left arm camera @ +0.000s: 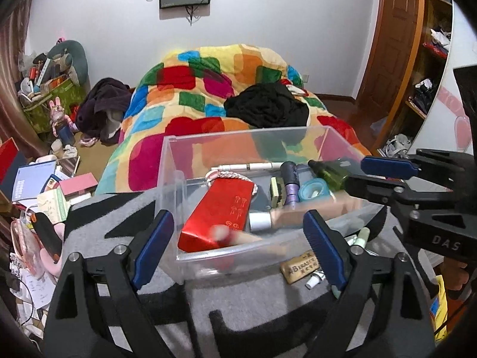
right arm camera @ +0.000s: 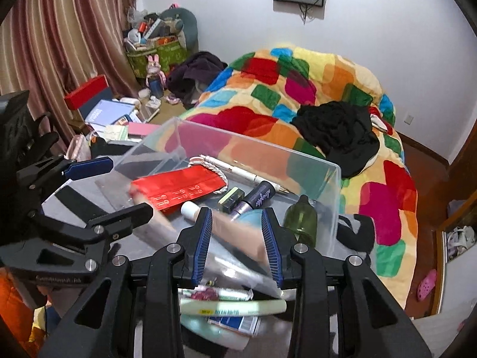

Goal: Organize objects
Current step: 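Carry the wooden stick and beige tube into the clear box and open both tools, then move both open tools back toward the items on the blanket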

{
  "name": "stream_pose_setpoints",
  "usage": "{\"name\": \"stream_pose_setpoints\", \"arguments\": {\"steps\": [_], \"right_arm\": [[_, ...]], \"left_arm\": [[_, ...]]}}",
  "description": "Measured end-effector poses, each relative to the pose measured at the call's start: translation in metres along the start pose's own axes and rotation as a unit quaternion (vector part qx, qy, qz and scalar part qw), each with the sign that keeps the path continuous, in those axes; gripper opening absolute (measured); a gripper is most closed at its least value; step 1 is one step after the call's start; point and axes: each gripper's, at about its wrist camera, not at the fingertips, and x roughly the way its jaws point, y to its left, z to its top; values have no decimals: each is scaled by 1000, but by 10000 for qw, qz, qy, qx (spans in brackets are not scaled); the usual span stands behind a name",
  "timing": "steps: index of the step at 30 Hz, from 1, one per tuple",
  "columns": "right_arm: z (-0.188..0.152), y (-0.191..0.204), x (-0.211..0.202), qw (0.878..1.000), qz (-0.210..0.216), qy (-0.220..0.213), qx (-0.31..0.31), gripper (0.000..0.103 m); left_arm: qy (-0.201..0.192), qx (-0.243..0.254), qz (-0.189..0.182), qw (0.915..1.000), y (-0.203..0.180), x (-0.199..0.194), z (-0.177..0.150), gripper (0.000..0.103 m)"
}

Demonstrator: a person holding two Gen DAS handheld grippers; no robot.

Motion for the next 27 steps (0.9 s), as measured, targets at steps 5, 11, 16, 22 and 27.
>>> {"name": "stream_pose_setpoints", "arguments": {"steps": [5,11,16,22,27], "right_arm": [[-17,-10,-28,9994,92,-259,202,39],[-46,-20,-41,9991,141,-242,333,46],[-78,-24,-29,9991,154,59,384,50],[-96,-51,-10,9958,-139,265,867,50],[-96,-78,11,9903,-777,441,1065,50]], "left_arm": [[-164,22,-89,9998,-5,-20,-6,96],[-57,109,-183,9998,-15,-25,-24,96],[262,168,-379,9988,-27,-10,-45,96],[643,444,-557,9954,-52,11,-58,65],[617,628,-231,9958,-59,17,-59,63]]}}
